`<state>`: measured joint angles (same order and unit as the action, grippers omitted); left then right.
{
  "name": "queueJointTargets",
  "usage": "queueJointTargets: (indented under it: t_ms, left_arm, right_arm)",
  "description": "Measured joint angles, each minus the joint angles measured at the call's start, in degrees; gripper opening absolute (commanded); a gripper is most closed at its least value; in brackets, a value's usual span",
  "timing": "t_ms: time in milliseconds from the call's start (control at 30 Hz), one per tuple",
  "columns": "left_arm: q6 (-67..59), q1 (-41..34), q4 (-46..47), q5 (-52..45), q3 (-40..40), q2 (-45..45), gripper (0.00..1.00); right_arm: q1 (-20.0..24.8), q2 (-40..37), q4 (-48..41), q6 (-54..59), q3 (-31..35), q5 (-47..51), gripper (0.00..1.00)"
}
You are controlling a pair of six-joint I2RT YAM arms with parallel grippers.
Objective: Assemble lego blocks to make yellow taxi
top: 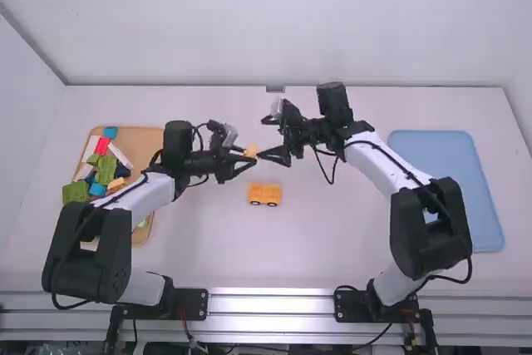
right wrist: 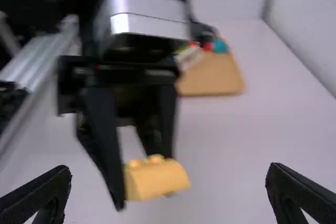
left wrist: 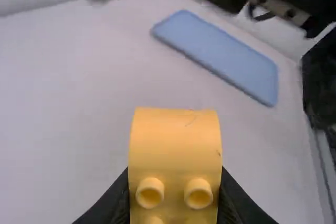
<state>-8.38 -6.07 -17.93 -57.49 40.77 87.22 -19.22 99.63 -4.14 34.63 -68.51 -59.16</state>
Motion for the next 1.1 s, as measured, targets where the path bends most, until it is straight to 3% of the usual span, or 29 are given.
queueJointTargets:
  t_ms: [167,367,600,700,1100]
  left_arm:
    - [5.0,-0.1,7.5,11.9,0.5,0.0,0.07]
    - [7.8,-2.5,24.2,29.3,6.3,0.0,0.05]
    - [15.0,-10.3,36.7,47.7,9.9,0.0,0.07]
    - [20.0,-13.6,40.4,54.4,9.9,0.0,0.02]
    - [27.1,-14.4,46.5,59.3,10.8,6.4,0.02]
  right_arm:
    - [1.9,0.0,0.0,-9.8,0.0,15.6,0.99]
    - [3.8,0.0,-2.0,-16.1,0.0,30.1,0.99]
    - [4.7,0.0,-1.7,-18.3,0.0,34.1,0.98]
    - [4.7,0.0,-0.8,-18.8,0.0,34.7,0.99]
    - [4.7,0.0,0.5,-19.1,0.0,34.9,0.99]
